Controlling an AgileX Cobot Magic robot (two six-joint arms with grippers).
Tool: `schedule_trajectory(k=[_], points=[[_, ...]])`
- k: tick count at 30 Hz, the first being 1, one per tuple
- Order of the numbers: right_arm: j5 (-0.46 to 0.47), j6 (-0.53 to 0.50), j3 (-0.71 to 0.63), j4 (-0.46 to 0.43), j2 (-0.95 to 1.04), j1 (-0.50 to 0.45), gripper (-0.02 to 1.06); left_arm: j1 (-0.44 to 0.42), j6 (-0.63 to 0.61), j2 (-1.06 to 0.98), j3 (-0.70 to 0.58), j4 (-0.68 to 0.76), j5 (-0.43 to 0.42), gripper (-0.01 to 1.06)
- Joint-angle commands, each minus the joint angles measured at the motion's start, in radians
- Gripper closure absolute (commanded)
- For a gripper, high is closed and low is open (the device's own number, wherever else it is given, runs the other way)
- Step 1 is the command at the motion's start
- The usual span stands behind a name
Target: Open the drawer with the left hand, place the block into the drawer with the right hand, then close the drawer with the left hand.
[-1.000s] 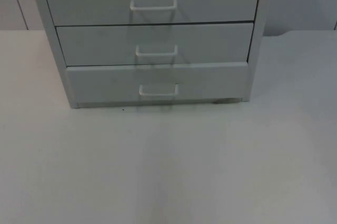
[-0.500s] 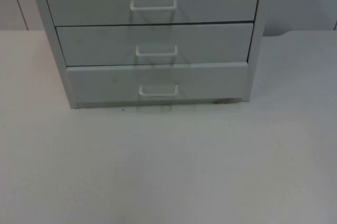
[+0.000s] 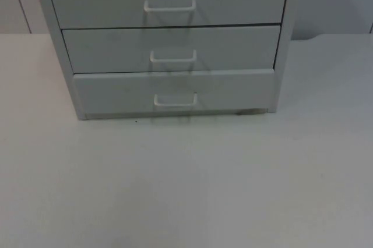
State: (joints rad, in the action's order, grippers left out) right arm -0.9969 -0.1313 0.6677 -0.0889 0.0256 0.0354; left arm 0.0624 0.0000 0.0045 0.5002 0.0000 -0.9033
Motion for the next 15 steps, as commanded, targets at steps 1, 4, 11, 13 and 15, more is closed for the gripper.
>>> schedule_trajectory(k=[1,4,11,13,15], points=[[-0.046,0.013,-0.001,0.031,-0.026,-0.003,0.29,-0.003,0.0,-0.005,0.025,-0.018,-0.05,1.05],[-0.097,0.018,-0.008,0.035,-0.026,-0.003,0.29,-0.003,0.0,-0.005,0.031,-0.039,-0.131,1.05],[-0.114,0.057,-0.086,0.031,-0.026,-0.003,0.29,-0.003,0.022,-0.005,0.015,-0.086,-0.174,1.05],[-0.114,0.057,-0.12,0.039,-0.026,-0.003,0.29,-0.003,0.037,-0.005,0.011,-0.087,-0.199,1.05],[-0.088,0.057,-0.148,0.039,-0.026,-0.003,0.29,-0.003,0.037,-0.005,0.011,-0.087,-0.199,1.05]])
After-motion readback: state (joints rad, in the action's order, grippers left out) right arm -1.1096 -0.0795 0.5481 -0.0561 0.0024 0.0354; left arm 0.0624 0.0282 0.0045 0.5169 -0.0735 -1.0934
